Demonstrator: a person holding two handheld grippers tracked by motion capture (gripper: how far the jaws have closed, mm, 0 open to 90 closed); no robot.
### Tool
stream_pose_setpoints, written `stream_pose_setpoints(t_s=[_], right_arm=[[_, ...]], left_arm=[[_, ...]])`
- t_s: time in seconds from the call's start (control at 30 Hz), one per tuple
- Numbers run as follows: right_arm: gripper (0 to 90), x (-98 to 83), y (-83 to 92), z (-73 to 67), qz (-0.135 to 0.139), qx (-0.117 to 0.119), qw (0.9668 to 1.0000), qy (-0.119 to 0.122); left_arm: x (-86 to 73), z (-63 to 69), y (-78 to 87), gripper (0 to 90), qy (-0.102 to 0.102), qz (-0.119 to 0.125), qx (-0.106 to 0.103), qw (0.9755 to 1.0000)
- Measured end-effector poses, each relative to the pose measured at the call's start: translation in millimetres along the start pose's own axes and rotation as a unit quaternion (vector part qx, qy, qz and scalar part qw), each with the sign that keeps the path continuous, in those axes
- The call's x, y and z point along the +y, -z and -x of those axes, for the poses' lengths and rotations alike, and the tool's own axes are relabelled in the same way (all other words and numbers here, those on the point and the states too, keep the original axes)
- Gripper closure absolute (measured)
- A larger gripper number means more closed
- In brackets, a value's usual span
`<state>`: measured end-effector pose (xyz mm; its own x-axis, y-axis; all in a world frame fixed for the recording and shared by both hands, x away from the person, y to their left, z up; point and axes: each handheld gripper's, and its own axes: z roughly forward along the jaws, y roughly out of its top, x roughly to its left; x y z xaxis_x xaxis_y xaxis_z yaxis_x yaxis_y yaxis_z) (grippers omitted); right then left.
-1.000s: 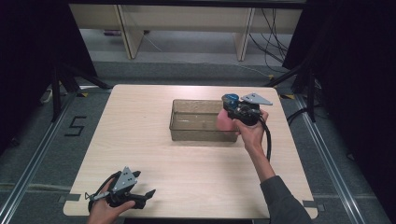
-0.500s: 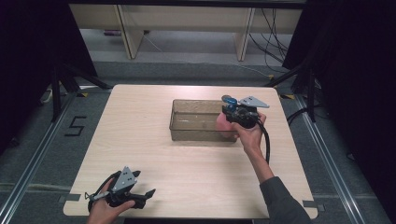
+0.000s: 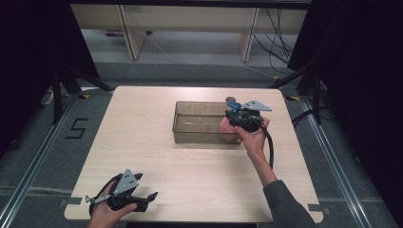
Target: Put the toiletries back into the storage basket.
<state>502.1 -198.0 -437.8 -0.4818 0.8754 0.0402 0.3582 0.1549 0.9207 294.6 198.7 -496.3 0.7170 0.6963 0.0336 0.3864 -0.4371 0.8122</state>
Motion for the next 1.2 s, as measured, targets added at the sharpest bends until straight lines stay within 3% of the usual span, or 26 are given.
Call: stream_pose_setpoints(t_s=[0.07, 0.13, 0.2, 0.23, 0.3, 0.33, 0.4, 0.5, 0.57, 0.63, 0.73, 0.77, 0.87, 0.9, 0.93, 1.1, 1.2], right_arm=[[53.8, 0.3, 0.7, -0.2, -0.007, 0.002, 1.0000, -0.004], [53.3, -1.6, 0.0, -1.6, 0.001, 0.006, 0.9999, -0.013], [50.4, -1.5, -0.8, -1.5, -0.004, 0.009, 1.0000, -0.002], [44.1, -1.3, -0.2, -4.3, -0.003, 0.015, 0.9992, -0.037], [37.6, -0.1, 0.7, -4.4, -0.003, 0.006, 0.9985, -0.055], [35.7, 1.3, 1.4, -2.3, 0.000, 0.012, 0.9986, -0.051], [32.5, 1.7, 2.6, -0.6, 0.002, 0.009, 0.9990, -0.043], [29.2, 1.5, 4.8, -0.3, -0.002, 0.013, 0.9978, -0.065], [28.7, 1.1, 5.6, 0.4, 0.005, 0.017, 0.9982, -0.057], [28.1, 1.8, 9.0, -1.2, 0.002, 0.013, 0.9977, -0.066], [27.6, 4.0, 13.6, -0.5, 0.000, 0.015, 0.9982, -0.058], [27.5, 4.2, 14.5, -1.5, 0.007, 0.014, 0.9980, -0.061], [26.7, 6.3, 18.5, -0.6, 0.013, 0.014, 0.9983, -0.055], [26.7, 7.3, 20.4, -1.0, 0.010, 0.018, 0.9980, -0.060], [26.7, 7.6, 21.2, -1.1, 0.013, 0.018, 0.9980, -0.059], [26.1, 9.0, 24.5, -2.6, 0.019, 0.021, 0.9977, -0.062], [25.7, 8.6, 26.2, -3.2, 0.017, 0.018, 0.9983, -0.052]], left_arm=[[0.0, -1.3, 1.5, 14.9, -0.014, -0.009, 0.000, 0.9999], [-0.3, -0.4, 1.0, 14.9, -0.006, -0.010, 0.001, 0.9999], [0.0, 1.2, -0.5, 14.9, 0.001, 0.000, -0.003, 1.0000], [-0.1, 0.8, 0.2, 14.9, -0.004, -0.005, -0.003, 1.0000], [-0.7, 0.6, 0.1, 14.9, -0.002, -0.005, -0.005, 1.0000], [-0.1, -1.1, 0.9, 14.9, -0.011, -0.011, -0.004, 0.9999], [-0.1, 1.1, -0.5, 14.9, 0.002, 0.000, -0.002, 1.0000], [-0.4, 0.3, 0.0, 14.9, -0.003, -0.005, -0.006, 1.0000], [0.0, 1.1, -0.6, 14.9, 0.001, 0.000, -0.003, 1.0000], [-0.2, -0.4, 1.5, 14.9, -0.012, -0.010, -0.002, 0.9999], [-0.1, 0.4, -0.7, 14.9, -0.001, -0.001, -0.004, 1.0000], [0.4, -1.1, -0.2, 14.9, -0.013, -0.006, -0.001, 0.9999], [-0.5, 0.7, -0.1, 14.9, -0.004, -0.006, -0.005, 1.0000], [0.3, -1.7, 0.2, 14.9, -0.016, -0.012, -0.001, 0.9998], [0.1, -0.8, -1.1, 14.9, -0.009, -0.001, -0.003, 1.0000], [-0.3, 1.1, -0.5, 14.9, 0.004, -0.002, -0.002, 1.0000], [-0.3, 0.5, 1.1, 14.9, -0.002, -0.006, -0.001, 1.0000]])
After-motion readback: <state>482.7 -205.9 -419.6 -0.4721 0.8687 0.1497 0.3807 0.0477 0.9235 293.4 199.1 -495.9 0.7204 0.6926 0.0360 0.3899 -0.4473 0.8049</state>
